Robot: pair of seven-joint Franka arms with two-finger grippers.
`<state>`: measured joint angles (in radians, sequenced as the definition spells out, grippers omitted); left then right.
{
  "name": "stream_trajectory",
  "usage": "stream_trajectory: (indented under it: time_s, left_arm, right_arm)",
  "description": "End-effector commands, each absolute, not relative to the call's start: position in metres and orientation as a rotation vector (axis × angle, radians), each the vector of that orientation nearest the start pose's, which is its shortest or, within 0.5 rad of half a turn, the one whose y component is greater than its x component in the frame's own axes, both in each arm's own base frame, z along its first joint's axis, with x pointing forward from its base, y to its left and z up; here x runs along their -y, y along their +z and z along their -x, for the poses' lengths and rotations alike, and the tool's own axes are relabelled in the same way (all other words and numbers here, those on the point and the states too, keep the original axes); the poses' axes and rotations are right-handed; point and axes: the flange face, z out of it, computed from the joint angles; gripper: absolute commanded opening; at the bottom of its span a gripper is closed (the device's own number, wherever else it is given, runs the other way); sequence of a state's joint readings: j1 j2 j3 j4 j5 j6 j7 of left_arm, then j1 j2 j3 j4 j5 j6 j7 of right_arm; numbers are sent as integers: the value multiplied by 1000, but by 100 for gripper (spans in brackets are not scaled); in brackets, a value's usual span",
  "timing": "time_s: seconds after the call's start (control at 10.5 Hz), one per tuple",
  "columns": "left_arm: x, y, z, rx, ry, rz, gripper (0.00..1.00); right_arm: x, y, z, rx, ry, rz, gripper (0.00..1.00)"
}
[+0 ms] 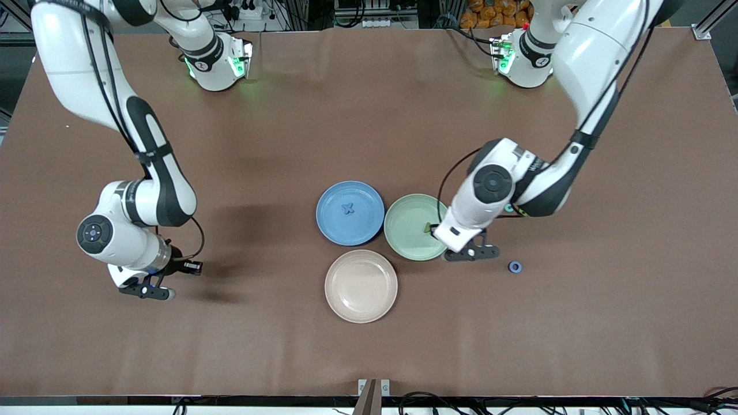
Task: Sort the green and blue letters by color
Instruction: 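Place the 6 on the blue plate while the left gripper reaches P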
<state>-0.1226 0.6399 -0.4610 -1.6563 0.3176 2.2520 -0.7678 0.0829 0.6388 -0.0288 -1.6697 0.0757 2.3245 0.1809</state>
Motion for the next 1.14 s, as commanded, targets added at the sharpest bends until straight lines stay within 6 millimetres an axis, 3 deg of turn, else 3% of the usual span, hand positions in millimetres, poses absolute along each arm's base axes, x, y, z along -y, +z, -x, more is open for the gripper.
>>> stream_trajectory:
  time_s: [0.0, 0.09, 0.19, 0.38, 0.57, 0.76, 1.04]
  left_arm:
    - [392, 259, -569, 163, -22, 3160, 0]
    - [394, 251, -566, 160, -6, 3157, 33]
    - [392, 250, -567, 168, -4, 3154, 99]
    - [374, 259, -580, 186, -32, 3151, 100]
    - [324, 276, -606, 64, -75, 3139, 100]
    - [283, 279, -612, -100, -50, 3108, 100]
    - [229, 261, -611, -289, 9, 3079, 100]
  right_arm:
    - [-123, 267, -642, -317, 41, 3077, 0]
    - [-159, 266, -630, -295, 56, 3082, 0]
    - [-197, 268, -618, -257, 55, 3086, 0]
    - [-267, 268, -592, -180, 54, 3094, 0]
    - [-333, 268, -561, -90, 48, 3099, 0]
    - [-390, 263, -529, 18, 37, 3097, 0]
    - [-444, 252, -514, -31, -14, 3075, 0]
